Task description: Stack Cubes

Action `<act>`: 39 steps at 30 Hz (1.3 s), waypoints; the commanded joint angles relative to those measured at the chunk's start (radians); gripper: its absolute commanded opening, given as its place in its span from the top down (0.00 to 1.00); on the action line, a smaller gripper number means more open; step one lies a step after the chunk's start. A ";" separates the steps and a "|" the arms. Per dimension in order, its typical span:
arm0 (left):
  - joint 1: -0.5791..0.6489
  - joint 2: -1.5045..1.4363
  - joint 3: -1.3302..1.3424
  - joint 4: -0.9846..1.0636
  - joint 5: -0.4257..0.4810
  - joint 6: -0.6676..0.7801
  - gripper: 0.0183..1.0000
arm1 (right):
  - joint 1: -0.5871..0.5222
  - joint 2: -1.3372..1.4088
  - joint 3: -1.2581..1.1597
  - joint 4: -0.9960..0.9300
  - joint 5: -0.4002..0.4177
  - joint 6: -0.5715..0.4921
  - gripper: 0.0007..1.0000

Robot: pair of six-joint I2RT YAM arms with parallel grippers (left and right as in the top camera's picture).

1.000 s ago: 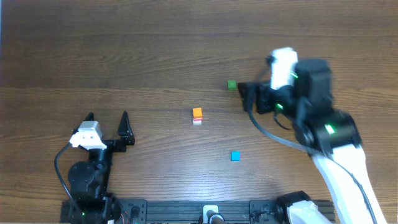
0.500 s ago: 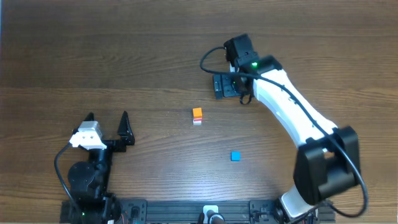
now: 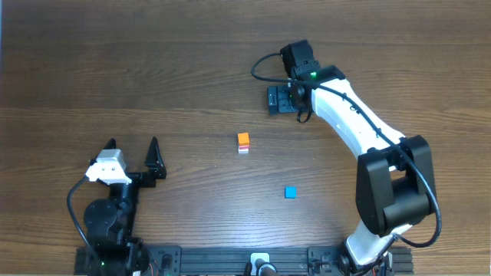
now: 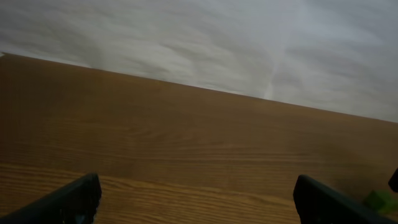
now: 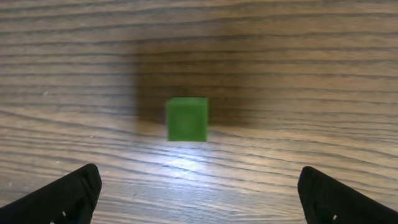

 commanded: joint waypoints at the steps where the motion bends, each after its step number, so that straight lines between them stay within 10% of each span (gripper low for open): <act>1: 0.006 -0.007 -0.006 0.000 0.010 0.014 0.00 | -0.004 0.041 0.039 -0.003 0.035 0.010 0.01; 39: 0.006 -0.007 -0.006 0.000 0.010 0.014 0.00 | 0.024 0.222 0.175 -0.098 0.035 0.030 0.25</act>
